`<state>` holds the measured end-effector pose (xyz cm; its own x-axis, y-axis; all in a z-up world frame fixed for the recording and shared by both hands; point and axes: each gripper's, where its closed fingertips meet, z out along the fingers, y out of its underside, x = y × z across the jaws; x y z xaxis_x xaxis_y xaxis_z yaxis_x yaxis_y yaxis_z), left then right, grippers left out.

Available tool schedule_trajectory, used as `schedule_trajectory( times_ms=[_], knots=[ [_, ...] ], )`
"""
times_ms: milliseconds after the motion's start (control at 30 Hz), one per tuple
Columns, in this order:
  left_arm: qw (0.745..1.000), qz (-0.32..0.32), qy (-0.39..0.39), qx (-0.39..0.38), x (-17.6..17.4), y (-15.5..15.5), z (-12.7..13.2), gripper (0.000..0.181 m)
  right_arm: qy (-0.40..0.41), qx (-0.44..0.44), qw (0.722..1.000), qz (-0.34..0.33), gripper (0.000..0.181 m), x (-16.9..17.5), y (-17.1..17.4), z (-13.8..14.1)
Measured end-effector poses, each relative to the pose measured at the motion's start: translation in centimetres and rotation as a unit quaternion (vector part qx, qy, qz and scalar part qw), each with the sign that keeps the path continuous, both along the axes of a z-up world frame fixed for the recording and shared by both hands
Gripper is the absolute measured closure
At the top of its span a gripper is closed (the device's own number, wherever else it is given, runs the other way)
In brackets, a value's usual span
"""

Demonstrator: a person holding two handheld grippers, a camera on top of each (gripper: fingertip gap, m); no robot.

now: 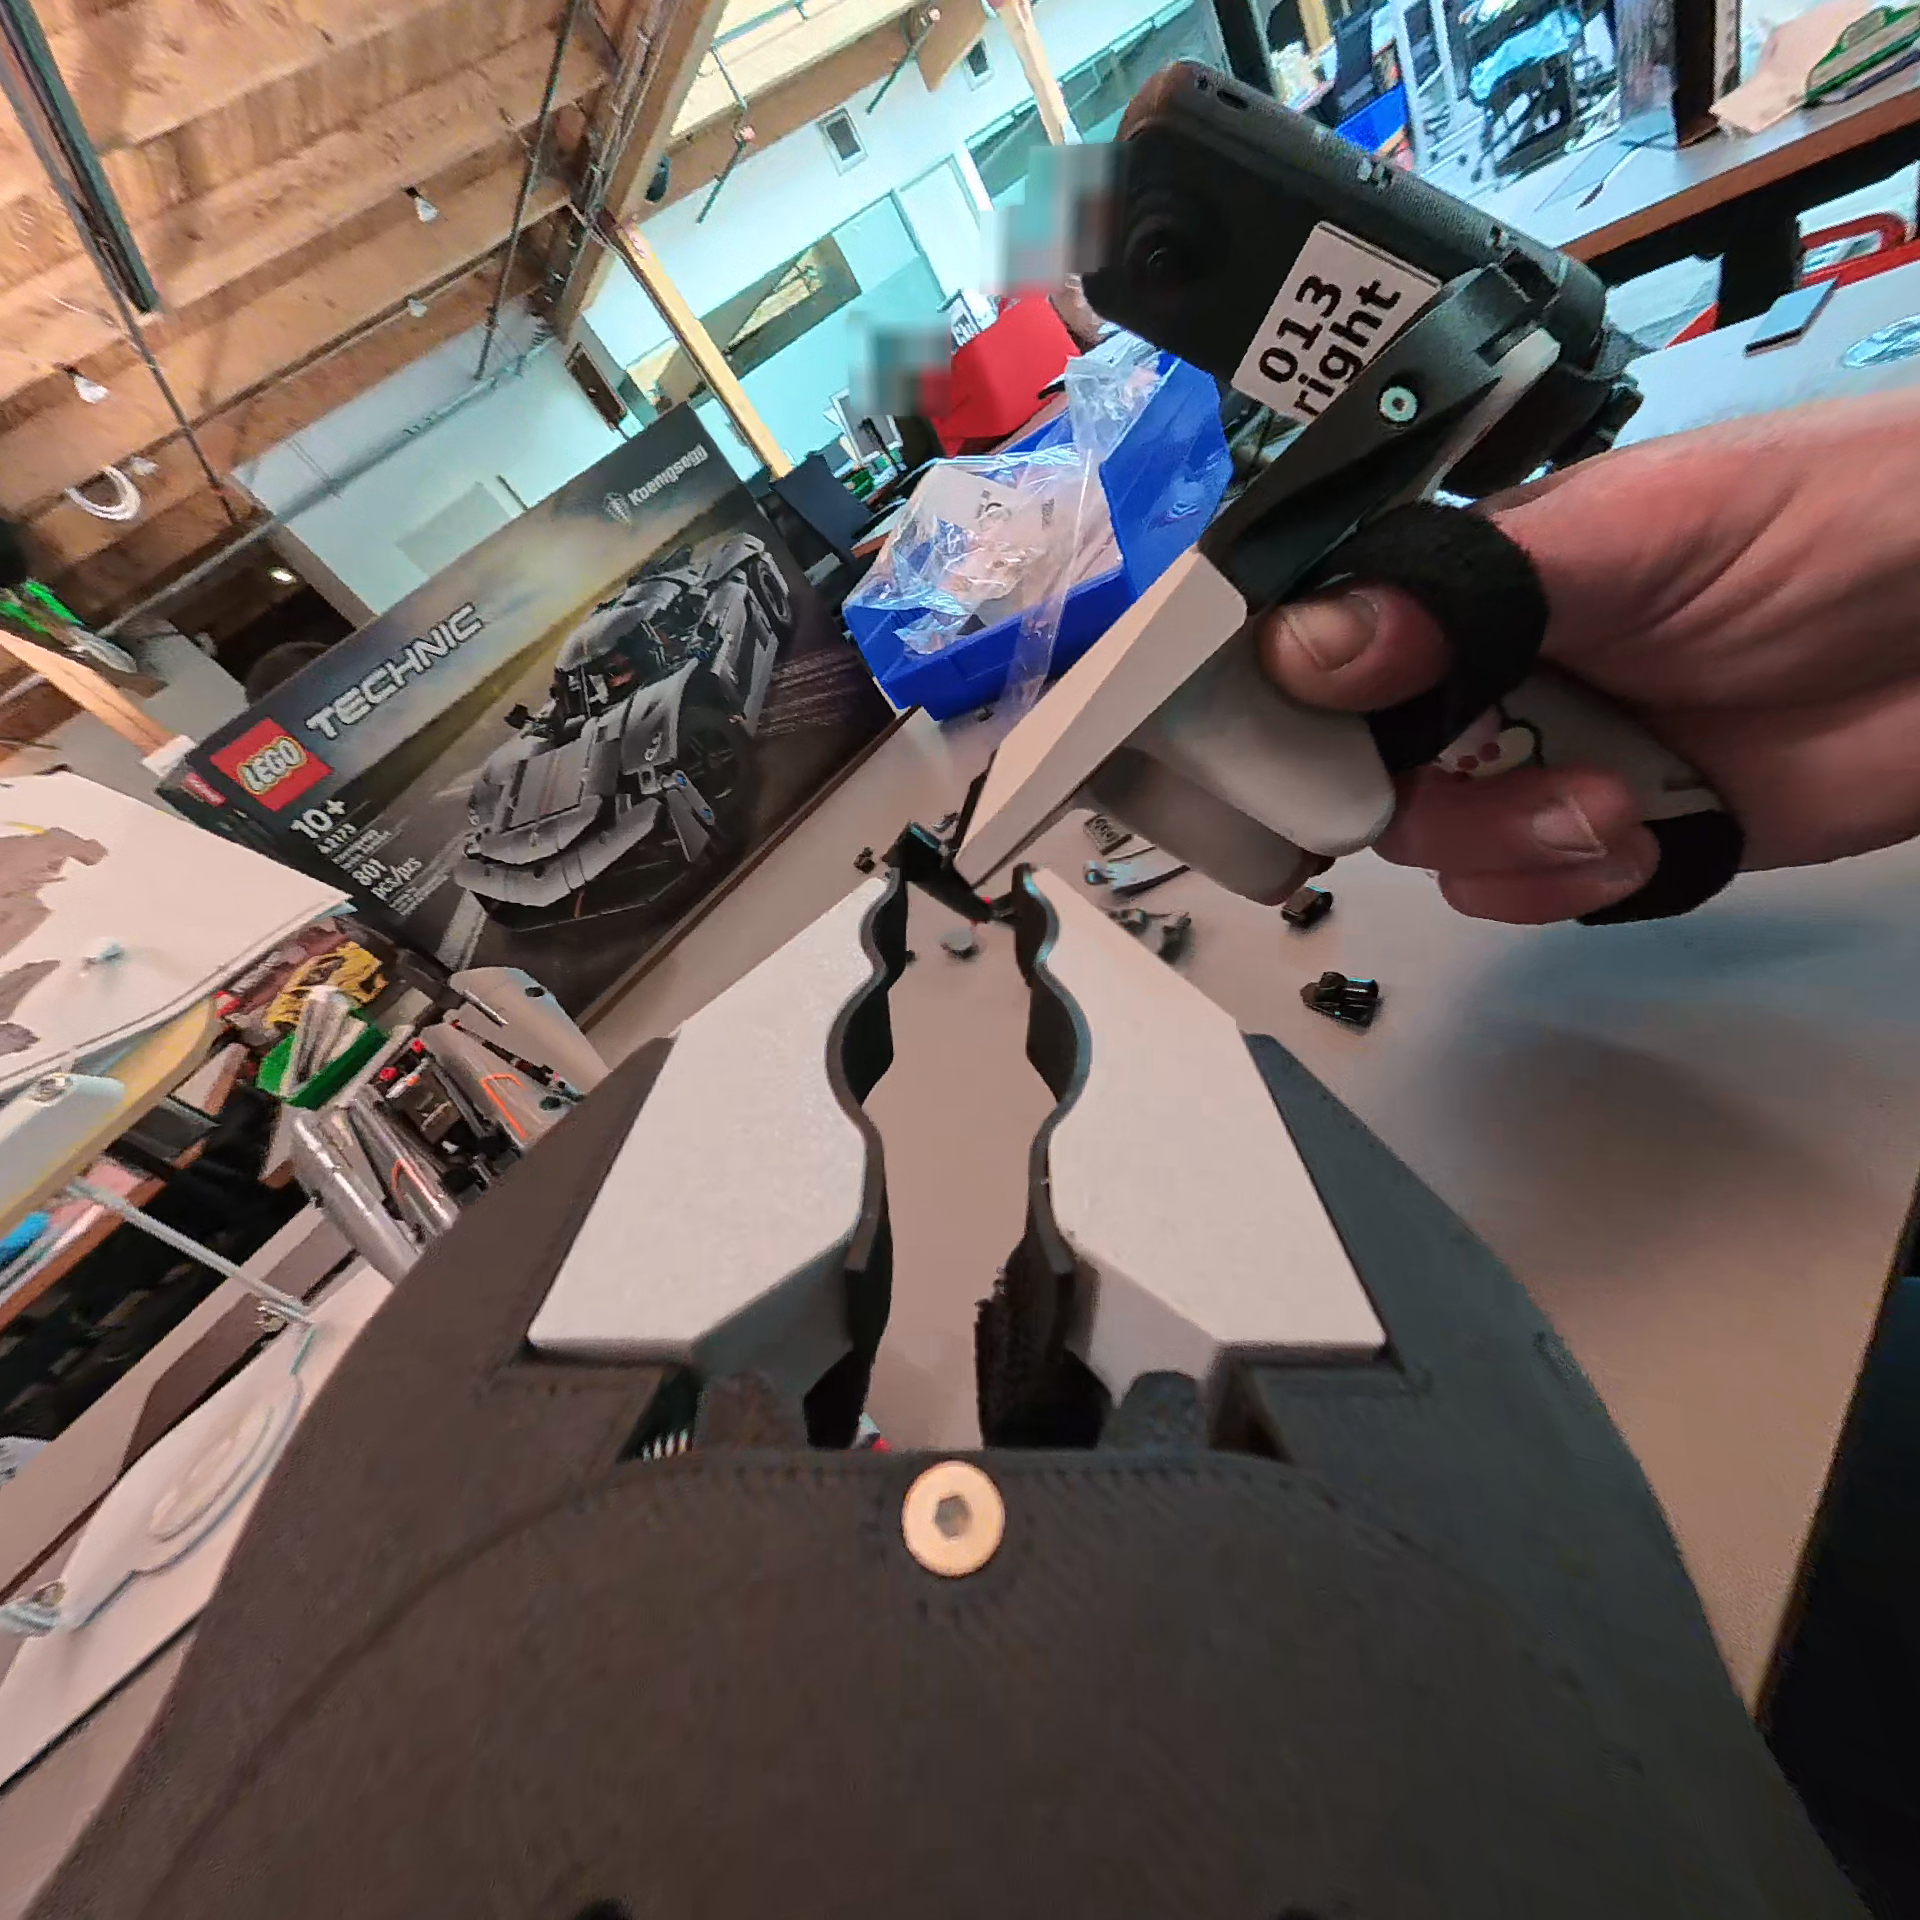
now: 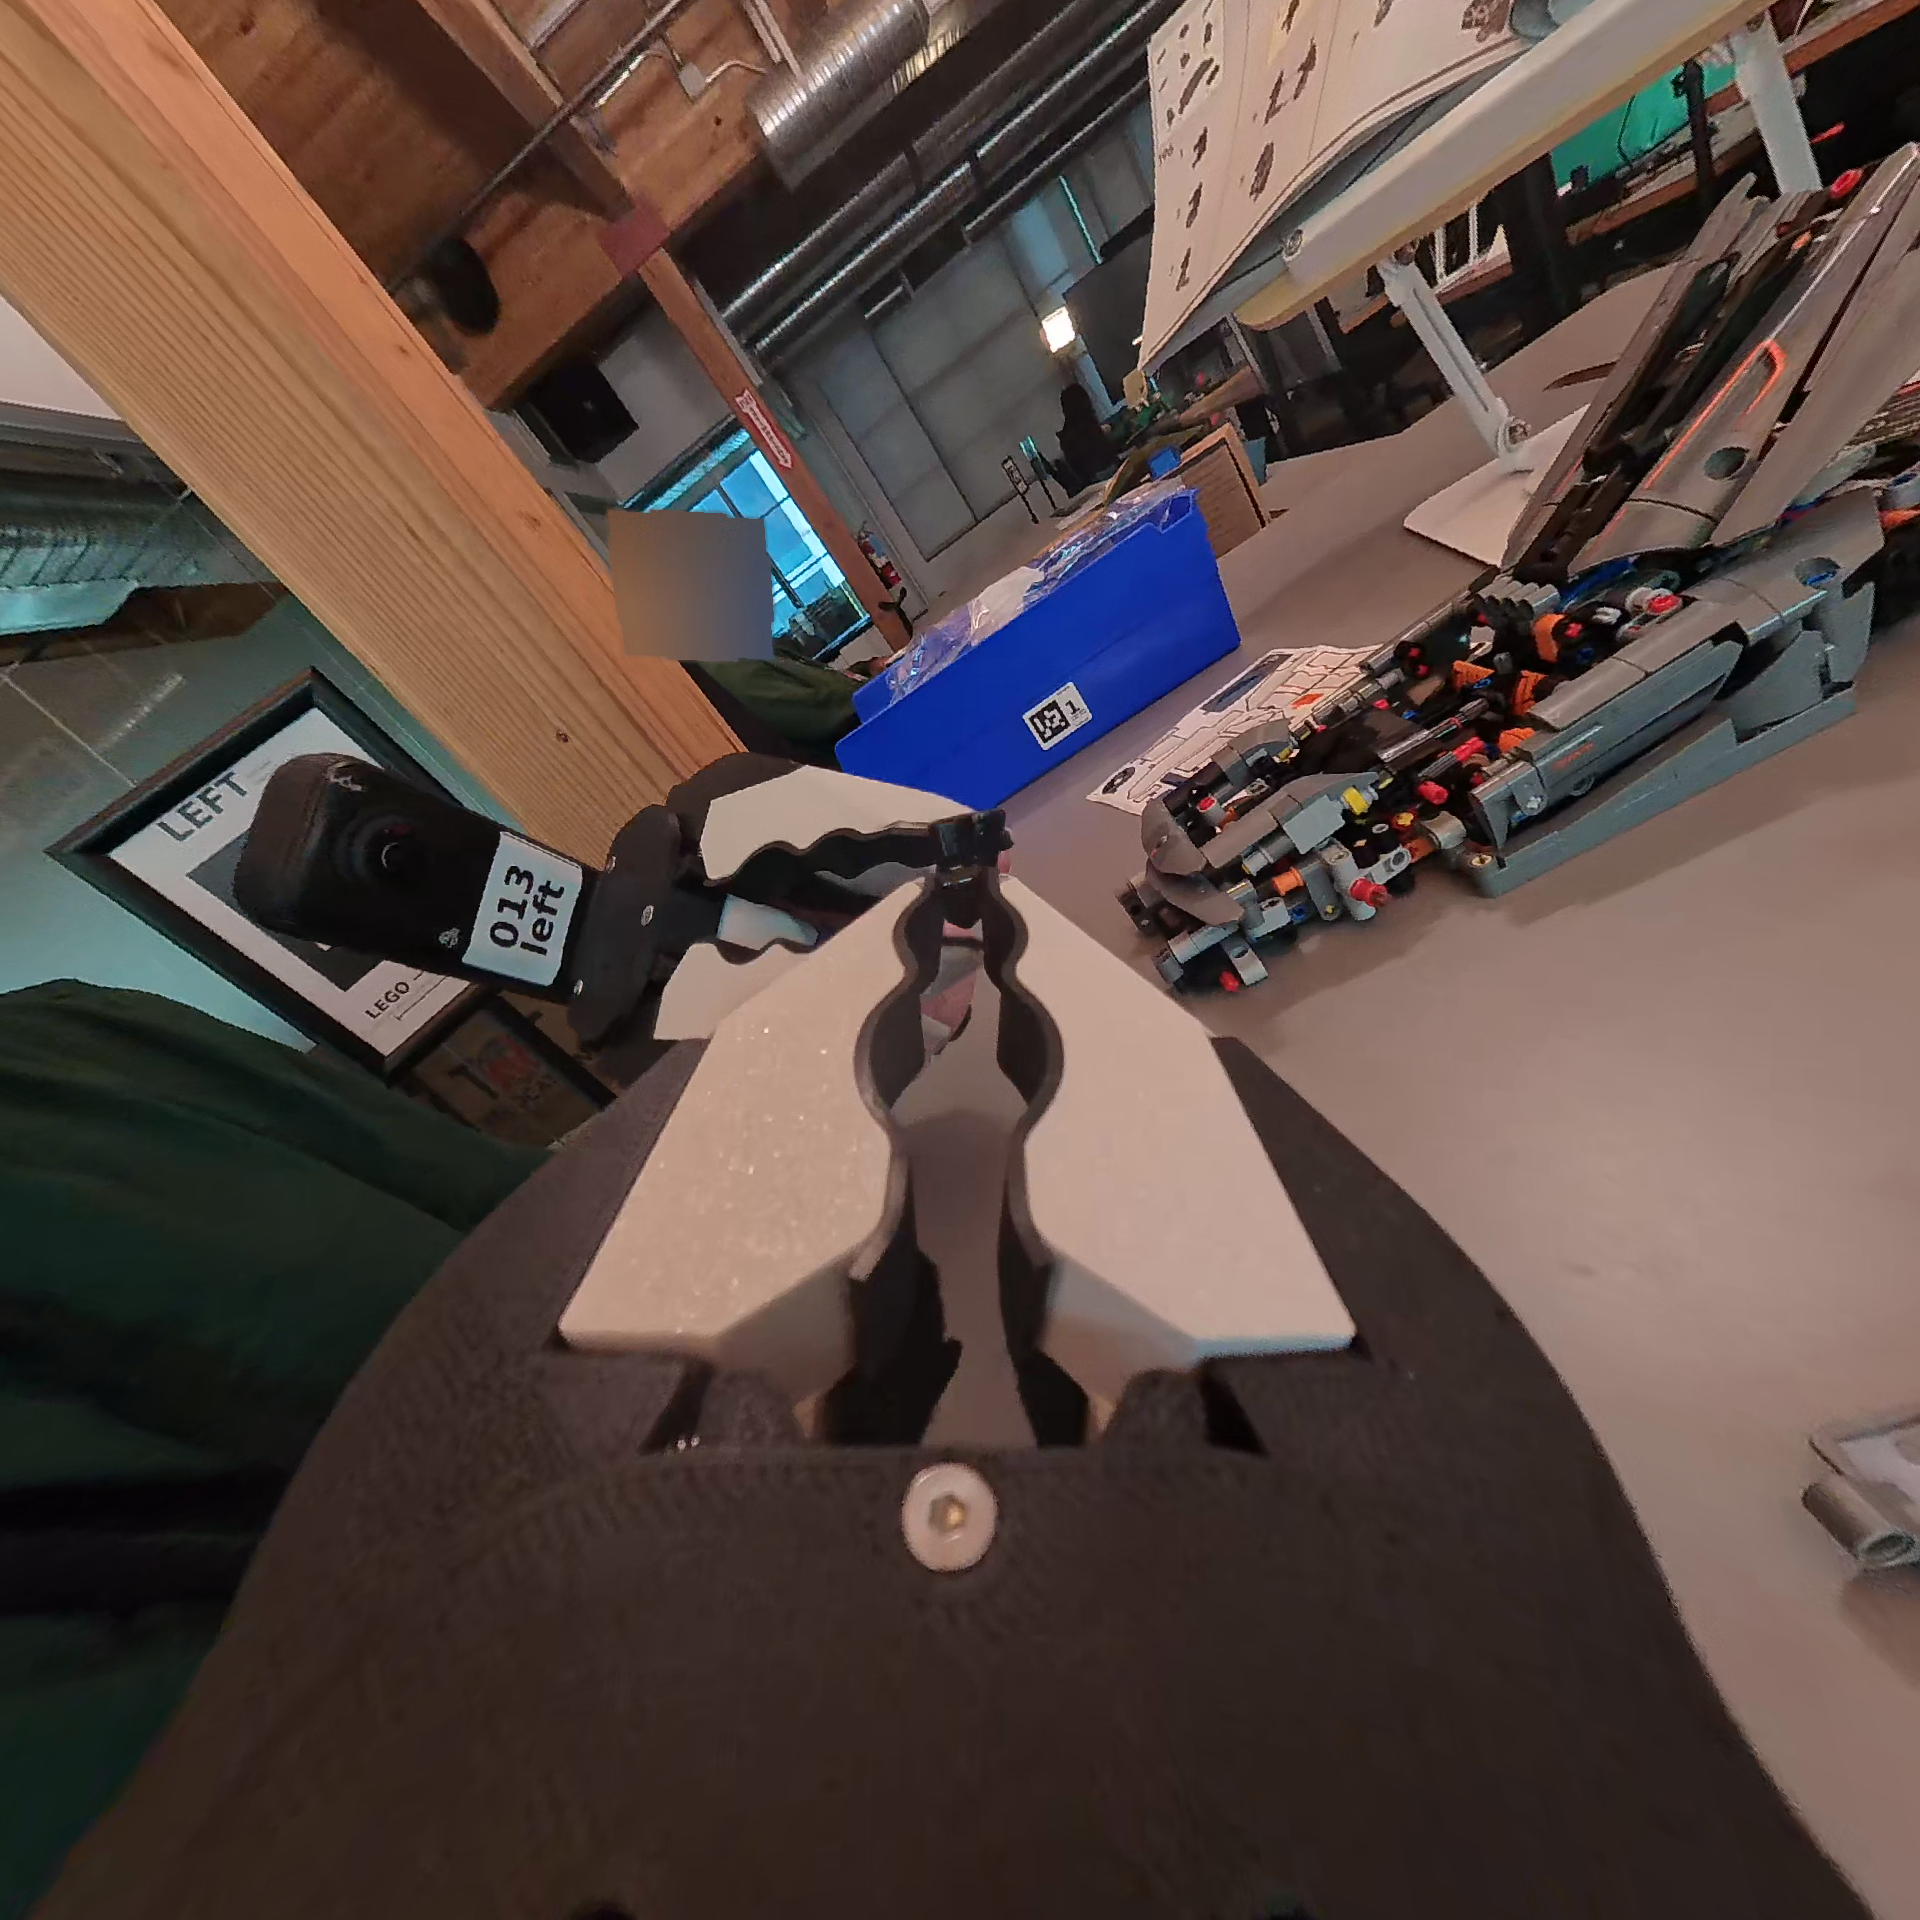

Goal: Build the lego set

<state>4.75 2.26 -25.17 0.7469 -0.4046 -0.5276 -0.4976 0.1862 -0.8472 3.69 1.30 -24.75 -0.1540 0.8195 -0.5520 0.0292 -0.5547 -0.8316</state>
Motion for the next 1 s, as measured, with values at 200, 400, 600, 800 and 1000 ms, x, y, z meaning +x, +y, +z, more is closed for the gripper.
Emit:
schedule_trajectory(
  times_ms=[200,400,600,800,1000],
  knots=[
    [0.997,0.011,0.073,0.024,0.3,0.4,-0.3,0.168,-0.008,0.003,1.0,0.0,0.176,0.1,0.1,-0.3],
    [0.986,0.007,0.161,0.039,0.5,0.4,-0.8,0.171,-0.032,0.008,0.999,0.013,0.176,0.2,0.0,-0.8],
    [0.981,-0.008,0.191,0.042,0.5,0.2,-1.0,0.172,-0.05,0.023,0.998,0.02,0.176,0.1,-0.2,-1.1],
    [0.985,-0.007,0.161,0.056,0.2,0.2,0.3,0.167,-0.012,0.013,1.0,0.023,0.176,0.0,-0.2,0.0],
    [0.991,-0.002,0.113,0.074,-0.5,-0.1,2.1,0.162,0.074,-0.053,0.995,0.031,0.176,0.8,0.6,2.1]
  ],
)
